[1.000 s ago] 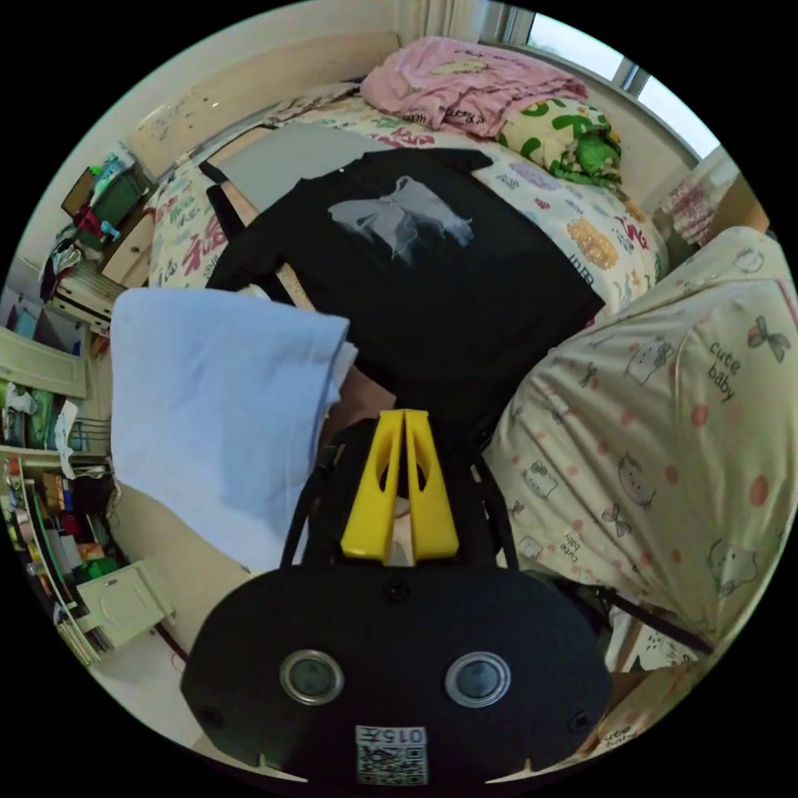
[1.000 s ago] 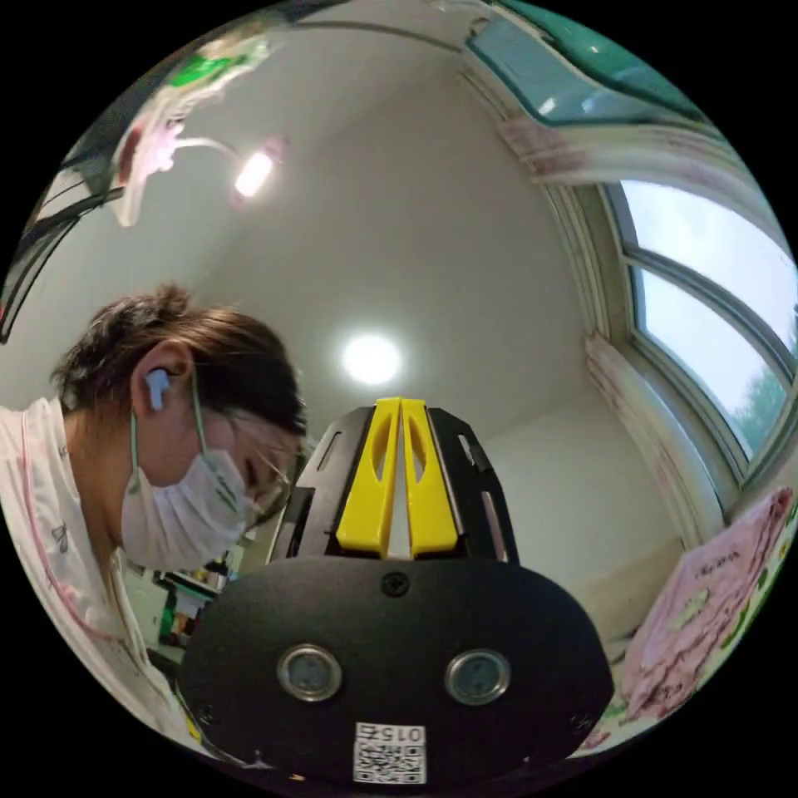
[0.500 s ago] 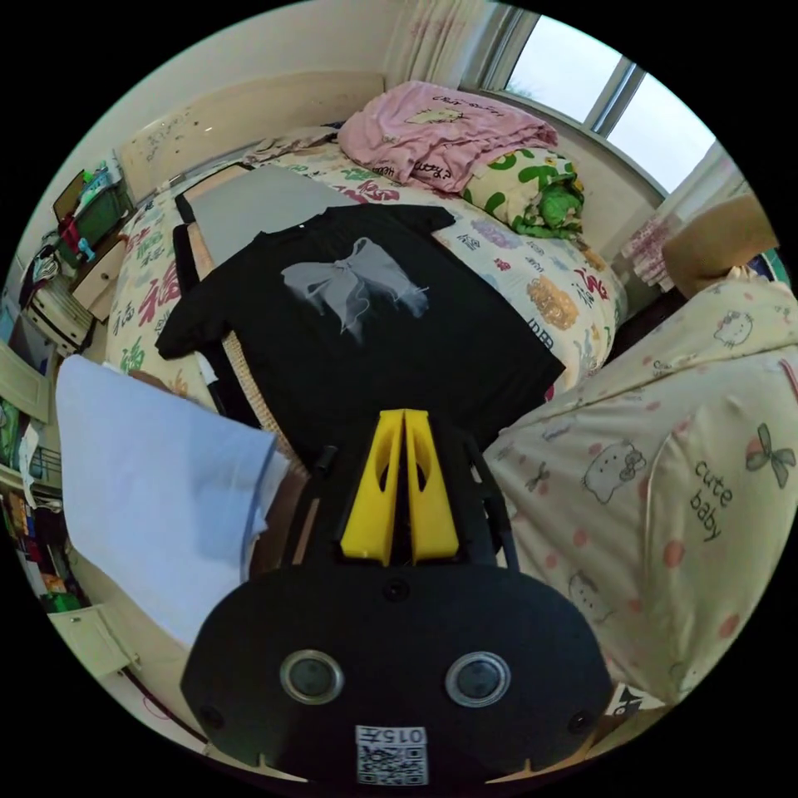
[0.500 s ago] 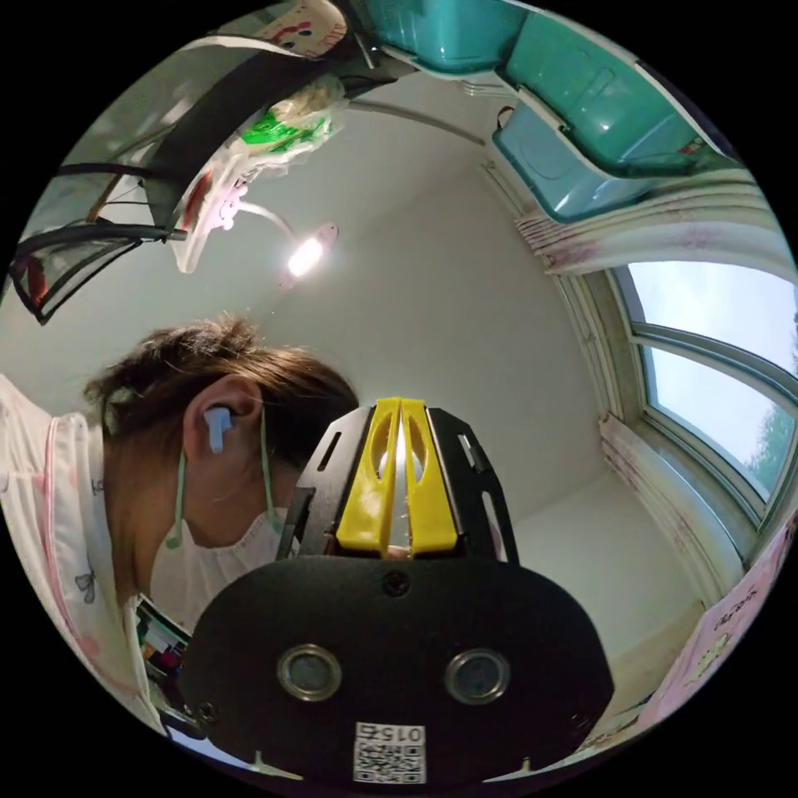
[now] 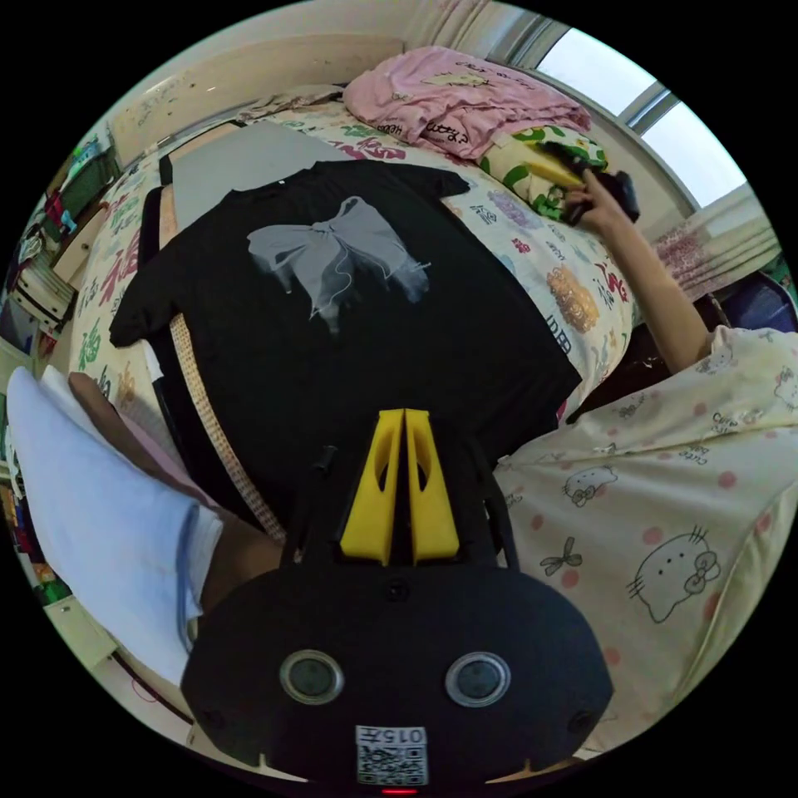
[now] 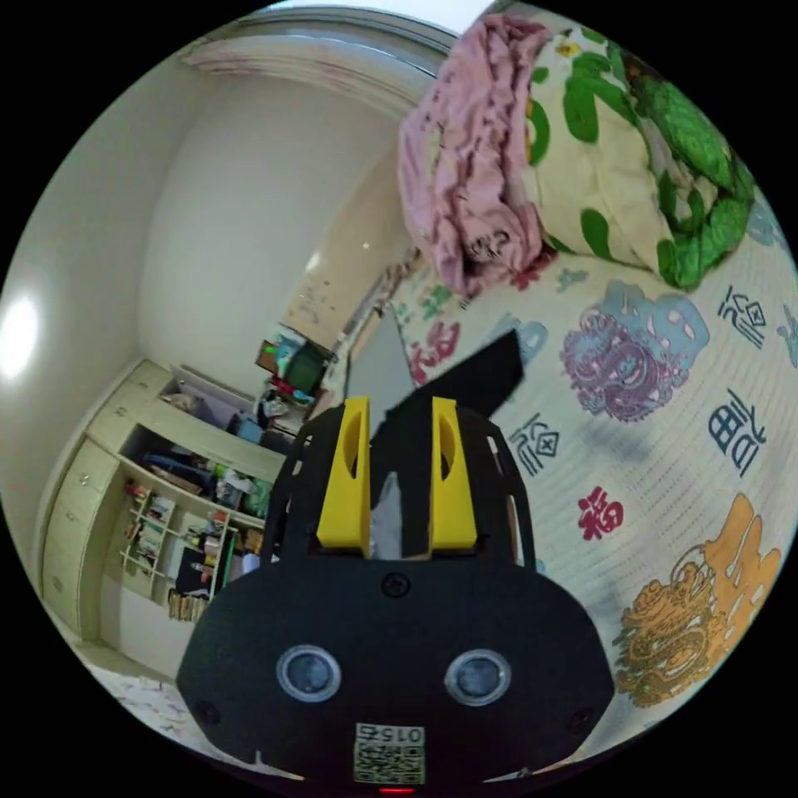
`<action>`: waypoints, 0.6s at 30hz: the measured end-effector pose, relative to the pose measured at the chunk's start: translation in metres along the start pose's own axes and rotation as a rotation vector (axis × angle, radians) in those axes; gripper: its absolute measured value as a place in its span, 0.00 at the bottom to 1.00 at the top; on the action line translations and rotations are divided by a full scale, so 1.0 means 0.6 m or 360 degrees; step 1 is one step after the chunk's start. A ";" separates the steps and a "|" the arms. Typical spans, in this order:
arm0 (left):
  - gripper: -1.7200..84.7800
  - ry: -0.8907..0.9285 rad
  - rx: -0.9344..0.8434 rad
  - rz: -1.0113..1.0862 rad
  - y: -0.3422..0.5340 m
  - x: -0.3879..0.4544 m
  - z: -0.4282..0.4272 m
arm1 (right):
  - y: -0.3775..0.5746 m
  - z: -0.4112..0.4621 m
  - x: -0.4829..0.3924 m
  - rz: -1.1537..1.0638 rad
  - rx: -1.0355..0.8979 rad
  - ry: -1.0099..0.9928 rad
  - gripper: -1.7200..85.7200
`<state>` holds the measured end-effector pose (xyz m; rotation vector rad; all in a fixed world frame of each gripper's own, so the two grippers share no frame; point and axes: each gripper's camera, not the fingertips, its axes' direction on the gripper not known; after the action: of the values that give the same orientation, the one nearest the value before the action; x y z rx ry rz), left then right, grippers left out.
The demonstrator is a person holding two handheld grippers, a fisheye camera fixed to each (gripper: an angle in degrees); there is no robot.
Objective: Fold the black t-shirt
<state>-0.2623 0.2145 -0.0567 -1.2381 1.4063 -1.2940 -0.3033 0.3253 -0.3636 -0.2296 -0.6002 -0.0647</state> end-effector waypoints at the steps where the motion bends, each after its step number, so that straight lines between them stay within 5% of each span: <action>1: 0.02 0.0015 0.0005 0.0002 -0.023 -0.004 -0.006 | -0.040 0.042 0.015 0.0028 -0.0054 0.0033 0.16; 14: 0.04 0.0019 -0.0094 0.0114 -0.381 -0.048 -0.029 | -0.421 0.287 0.100 -0.0008 -0.0284 0.0558 0.12; 18: 0.05 0.0051 -0.0033 0.0304 -0.569 -0.024 -0.035 | -0.465 0.210 0.195 0.0162 -0.0109 0.0254 0.04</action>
<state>-0.2393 0.2389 0.2843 -1.0722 1.5249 -1.1754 -0.3117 0.0842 -0.1418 -0.3179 -0.4273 -0.0047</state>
